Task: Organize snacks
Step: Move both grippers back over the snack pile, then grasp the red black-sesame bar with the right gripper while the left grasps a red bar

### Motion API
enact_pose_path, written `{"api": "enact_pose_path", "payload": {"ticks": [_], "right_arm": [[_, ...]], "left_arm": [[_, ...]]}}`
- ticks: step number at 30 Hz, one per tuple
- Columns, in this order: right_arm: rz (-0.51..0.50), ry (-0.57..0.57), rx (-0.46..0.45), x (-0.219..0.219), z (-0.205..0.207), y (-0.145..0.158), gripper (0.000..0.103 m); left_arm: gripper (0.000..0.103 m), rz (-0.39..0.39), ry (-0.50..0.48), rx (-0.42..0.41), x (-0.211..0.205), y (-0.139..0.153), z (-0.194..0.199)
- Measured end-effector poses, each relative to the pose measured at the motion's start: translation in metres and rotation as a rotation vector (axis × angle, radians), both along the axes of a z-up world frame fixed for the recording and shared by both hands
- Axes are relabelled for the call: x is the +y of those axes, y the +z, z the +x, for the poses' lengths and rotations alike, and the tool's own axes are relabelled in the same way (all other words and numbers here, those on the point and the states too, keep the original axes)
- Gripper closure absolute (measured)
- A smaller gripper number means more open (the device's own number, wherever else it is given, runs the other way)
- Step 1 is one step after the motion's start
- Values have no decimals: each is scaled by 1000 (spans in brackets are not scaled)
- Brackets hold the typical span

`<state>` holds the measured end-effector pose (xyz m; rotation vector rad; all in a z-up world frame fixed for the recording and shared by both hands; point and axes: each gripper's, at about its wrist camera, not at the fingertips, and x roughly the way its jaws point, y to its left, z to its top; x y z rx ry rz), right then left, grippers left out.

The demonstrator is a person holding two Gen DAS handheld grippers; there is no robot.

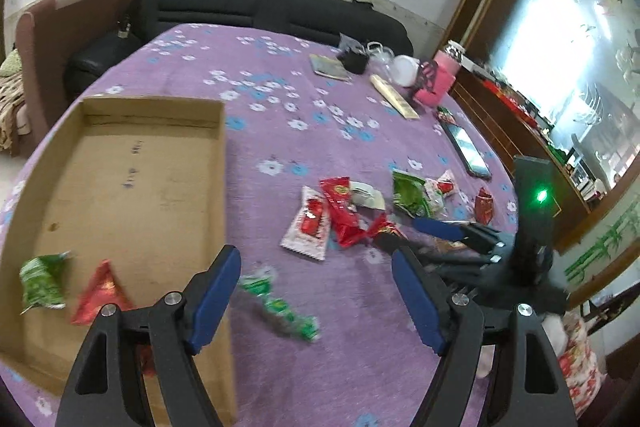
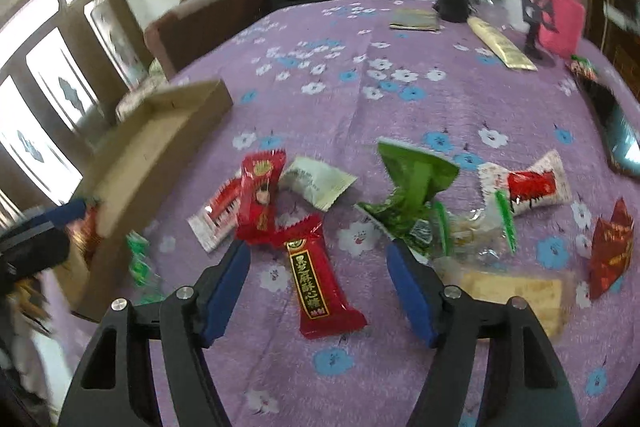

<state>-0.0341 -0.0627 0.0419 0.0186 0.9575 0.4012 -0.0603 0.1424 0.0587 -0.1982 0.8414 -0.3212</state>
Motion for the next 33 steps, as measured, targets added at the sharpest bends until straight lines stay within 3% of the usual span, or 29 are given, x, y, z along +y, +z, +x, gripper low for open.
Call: {"api": "enact_pose_path", "payload": {"ticks": [3,4,9,14,17,20,22,26,30,33], "right_arm": [[-26,7,-6,2,-1,-7,53],[-13,10,-2,1,-1,-7,61],[37,-12,13,-8,0,-8,83],[15,-18,7,-9,-2,-7,84],[-1,-17,4,-8,-4,-7,84],[2,-25,13,-11,-4,-7,84],[5,-35,20,-14,-3,-7,84],[11,-57,34,-21,-3,-6,84],[25,-63,42,-24,-2,-6,84],[31,-65,43,-25,-2,-6,84]], "left_arm": [[22,1,-5,13,-12,-2,12],[22,1,-7,18,-16,-4,16],[22,38,-27,43,-37,-14,37],[23,62,-25,58,-51,-27,59],[35,104,-36,53,-62,-32,68],[35,141,-59,52,-74,-38,73],[41,169,-78,49,-81,-43,78],[78,242,-142,58,-95,-51,86],[83,303,-173,46,-107,-58,83],[85,284,-166,52,-105,-58,84]]}}
